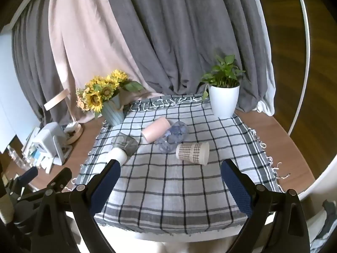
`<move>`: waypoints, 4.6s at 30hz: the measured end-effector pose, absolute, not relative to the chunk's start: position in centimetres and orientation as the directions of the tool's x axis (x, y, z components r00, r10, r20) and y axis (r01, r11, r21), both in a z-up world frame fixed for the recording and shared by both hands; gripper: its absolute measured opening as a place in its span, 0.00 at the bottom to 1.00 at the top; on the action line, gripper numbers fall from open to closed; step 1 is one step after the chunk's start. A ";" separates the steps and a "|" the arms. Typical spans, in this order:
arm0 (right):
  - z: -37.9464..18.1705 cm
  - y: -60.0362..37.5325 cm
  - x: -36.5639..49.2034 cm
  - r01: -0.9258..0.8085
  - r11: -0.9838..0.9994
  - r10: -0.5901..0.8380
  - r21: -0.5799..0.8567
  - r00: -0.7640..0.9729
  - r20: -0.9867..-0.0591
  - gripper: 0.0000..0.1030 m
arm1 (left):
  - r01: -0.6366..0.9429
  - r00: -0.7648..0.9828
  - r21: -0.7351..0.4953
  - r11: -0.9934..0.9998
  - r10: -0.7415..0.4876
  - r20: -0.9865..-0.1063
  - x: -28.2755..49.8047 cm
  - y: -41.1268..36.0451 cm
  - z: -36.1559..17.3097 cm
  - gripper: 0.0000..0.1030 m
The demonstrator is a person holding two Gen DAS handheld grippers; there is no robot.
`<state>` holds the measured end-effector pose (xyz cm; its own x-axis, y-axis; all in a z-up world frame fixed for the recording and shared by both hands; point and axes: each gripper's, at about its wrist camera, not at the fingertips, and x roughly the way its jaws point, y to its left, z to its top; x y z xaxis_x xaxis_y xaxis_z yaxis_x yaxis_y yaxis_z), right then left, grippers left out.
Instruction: Flip cup upside down
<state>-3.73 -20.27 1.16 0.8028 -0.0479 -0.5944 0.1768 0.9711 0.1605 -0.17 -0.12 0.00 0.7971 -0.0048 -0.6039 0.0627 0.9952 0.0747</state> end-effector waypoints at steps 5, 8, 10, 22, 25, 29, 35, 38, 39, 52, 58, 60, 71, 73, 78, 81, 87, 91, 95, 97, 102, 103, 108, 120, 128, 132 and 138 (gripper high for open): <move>1.2 -20.3 -3.7 0.171 0.972 -0.044 0.160 0.805 -0.592 0.93 | 0.047 0.786 0.058 0.997 -0.002 -0.618 -0.4 0.4 0.0 1.00; 1.8 -19.9 -3.7 0.169 0.973 -0.045 0.159 0.811 -0.584 0.93 | 0.044 0.788 0.064 0.997 0.005 -0.616 -0.4 0.1 0.2 1.00; 1.5 -19.8 -4.0 0.172 0.972 -0.049 0.161 0.815 -0.577 0.93 | 0.046 0.787 0.064 0.997 0.003 -0.617 -0.4 0.1 0.2 1.00; 1.1 -19.9 -4.1 0.172 0.972 -0.050 0.160 0.817 -0.574 0.93 | 0.051 0.790 0.069 0.996 0.002 -0.613 -0.4 -0.5 0.5 1.00; 1.1 -20.1 -4.0 0.172 0.972 -0.050 0.160 0.816 -0.576 0.93 | 0.050 0.794 0.061 0.997 -0.003 -0.608 -0.5 -0.5 0.8 1.00; 1.1 -20.1 -4.0 0.172 0.972 -0.050 0.158 0.815 -0.577 0.93 | 0.054 0.799 0.054 0.997 -0.011 -0.601 -0.5 -0.3 1.1 1.00; 1.5 -20.4 -4.4 0.173 0.972 -0.051 0.158 0.814 -0.579 0.93 | 0.054 0.804 0.052 0.997 -0.013 -0.594 -0.6 -0.2 1.1 1.00; 1.5 -20.4 -4.4 0.172 0.972 -0.050 0.158 0.814 -0.578 0.93 | 0.055 0.805 0.055 0.997 -0.012 -0.593 -0.7 -0.2 1.0 1.00; 1.5 -20.3 -4.4 0.172 0.973 -0.051 0.157 0.814 -0.578 0.93 | 0.055 0.806 0.056 0.997 -0.011 -0.592 -0.6 -0.3 1.1 1.00; 1.5 -20.3 -4.5 0.173 0.973 -0.052 0.156 0.814 -0.578 0.93 | 0.057 0.808 0.056 0.997 -0.013 -0.590 -0.8 -0.2 1.0 1.00; 1.4 -20.3 -4.4 0.173 0.973 -0.052 0.156 0.815 -0.578 0.93 | 0.055 0.808 0.055 0.997 -0.012 -0.589 -0.8 -0.3 0.9 1.00; 1.4 -20.3 -4.4 0.172 0.973 -0.051 0.156 0.815 -0.577 0.93 | 0.056 0.808 0.057 0.997 -0.012 -0.589 -0.8 -0.3 1.0 1.00; 1.8 -20.6 -4.7 0.171 0.973 -0.050 0.157 0.815 -0.577 0.93 | 0.056 0.808 0.053 0.997 -0.014 -0.590 -0.7 -0.6 1.1 1.00; 1.8 -20.6 -4.7 0.171 0.973 -0.050 0.158 0.816 -0.576 0.93 | 0.056 0.807 0.052 0.997 -0.014 -0.591 -0.6 -0.6 1.1 1.00; 1.8 -20.6 -4.7 0.170 0.973 -0.049 0.159 0.816 -0.575 0.93 | 0.056 0.807 0.053 0.997 -0.014 -0.590 -0.6 -0.8 1.1 1.00; 1.8 -20.7 -4.8 0.169 0.973 -0.048 0.158 0.815 -0.577 0.93 | 0.055 0.807 0.054 0.997 -0.013 -0.591 -0.6 -0.8 1.0 1.00; 2.0 -21.2 -4.7 0.169 0.972 -0.044 0.161 0.811 -0.583 0.93 | 0.058 0.804 0.059 0.997 -0.012 -0.595 -0.6 -1.5 0.6 1.00; 1.7 -21.0 -4.4 0.169 0.972 -0.044 0.161 0.808 -0.587 0.93 | 0.062 0.797 0.059 0.996 -0.013 -0.603 -0.3 -1.2 0.1 1.00; 1.1 -20.4 -3.5 0.177 0.971 -0.047 0.159 0.799 -0.600 0.93 | 0.079 0.770 0.054 0.995 -0.026 -0.637 0.9 -0.7 -0.7 1.00; 0.4 -20.2 -2.6 0.187 0.968 -0.048 0.165 0.787 -0.615 0.93 | 0.093 0.749 0.048 0.994 -0.038 -0.661 1.8 -0.3 -1.2 1.00; -1.4 -19.6 -0.4 0.215 0.960 -0.043 0.182 0.751 -0.659 0.93 | 0.132 0.695 0.049 0.990 -0.058 -0.717 4.6 0.3 -3.0 1.00; -1.9 -19.4 0.2 0.221 0.957 -0.040 0.187 0.741 -0.670 0.93 | 0.146 0.676 0.050 0.988 -0.063 -0.734 5.6 0.4 -3.6 1.00; -4.2 -18.6 3.0 0.277 0.939 -0.050 0.202 0.694 -0.718 0.93 | 0.214 0.605 0.060 0.975 -0.084 -0.792 9.4 1.1 -5.9 1.00; -9.9 -16.8 10.1 0.469 0.856 -0.092 0.216 0.549 -0.831 0.93 | 0.399 0.456 0.100 0.911 -0.103 -0.884 19.6 1.7 -11.5 1.00; -12.3 -15.8 12.8 0.574 0.802 -0.158 0.165 0.470 -0.868 0.93 | 0.507 0.372 0.099 0.856 -0.113 -0.921 24.6 0.9 -15.8 0.97; -12.8 -15.5 13.7 0.607 0.783 -0.183 0.139 0.438 -0.880 0.93 | 0.537 0.331 0.086 0.839 -0.116 -0.937 26.0 0.8 -17.4 0.94; -13.2 -15.3 15.0 0.628 0.772 -0.219 0.098 0.408 -0.886 0.93 | 0.567 0.271 0.029 0.823 -0.153 -0.950 27.1 0.3 -18.9 0.81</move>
<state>15.04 -15.28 -13.20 0.4080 -0.2193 -0.8862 0.6277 0.7722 0.0979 27.08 0.35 -18.86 0.2705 -0.1533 -0.9504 0.5674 0.8229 0.0288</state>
